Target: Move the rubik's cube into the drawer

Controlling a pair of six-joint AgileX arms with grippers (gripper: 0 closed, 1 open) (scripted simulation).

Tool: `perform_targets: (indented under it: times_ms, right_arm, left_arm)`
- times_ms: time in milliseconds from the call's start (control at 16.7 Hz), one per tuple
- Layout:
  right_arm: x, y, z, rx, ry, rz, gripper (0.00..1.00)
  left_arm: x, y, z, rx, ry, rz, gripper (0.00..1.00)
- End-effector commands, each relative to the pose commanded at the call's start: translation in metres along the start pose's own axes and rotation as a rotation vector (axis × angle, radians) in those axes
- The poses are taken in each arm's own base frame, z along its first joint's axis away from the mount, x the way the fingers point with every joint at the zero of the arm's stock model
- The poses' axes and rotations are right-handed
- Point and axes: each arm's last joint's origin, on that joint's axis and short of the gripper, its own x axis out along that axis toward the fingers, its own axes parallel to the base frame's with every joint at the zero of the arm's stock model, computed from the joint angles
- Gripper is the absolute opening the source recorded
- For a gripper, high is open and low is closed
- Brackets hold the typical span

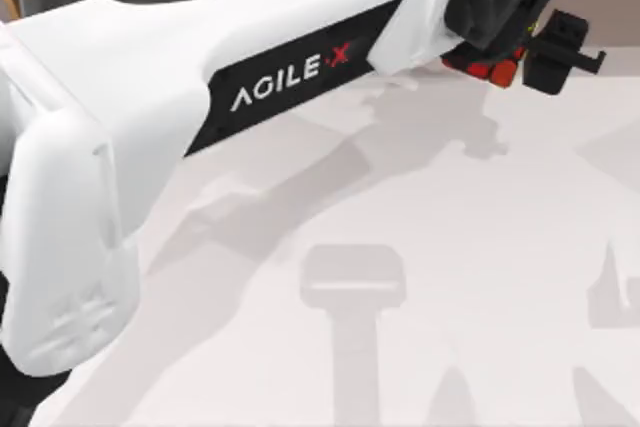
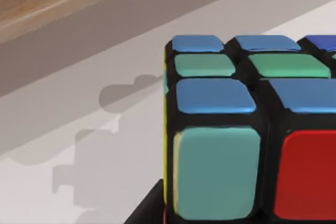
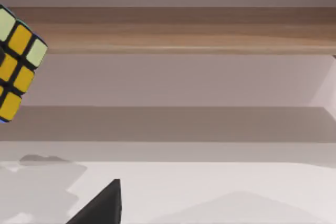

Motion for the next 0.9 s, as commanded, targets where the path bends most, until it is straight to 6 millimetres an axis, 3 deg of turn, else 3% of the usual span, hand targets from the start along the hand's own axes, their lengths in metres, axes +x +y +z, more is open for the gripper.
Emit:
perform_targets:
  times_ms: [180, 300, 600, 900]
  right_arm:
    - [0.0, 0.0, 0.0, 0.0, 0.0, 0.0, 1.0]
    - [0.0, 0.0, 0.0, 0.0, 0.0, 0.0, 1.0]
    - [0.0, 0.0, 0.0, 0.0, 0.0, 0.0, 1.0]
    - [0.0, 0.0, 0.0, 0.0, 0.0, 0.0, 1.0]
  left_arm:
    - [-0.007, 0.047, 0.002, -0.005, 0.227, 0.034, 0.0]
    - [-0.012, 0.096, 0.007, -0.038, 0.356, 0.074, 0.0]
    - [-0.036, 0.252, 0.009, -0.191, 0.572, 0.179, 0.0]
    - [-0.071, 0.399, -0.024, -0.345, 0.653, 0.252, 0.0]
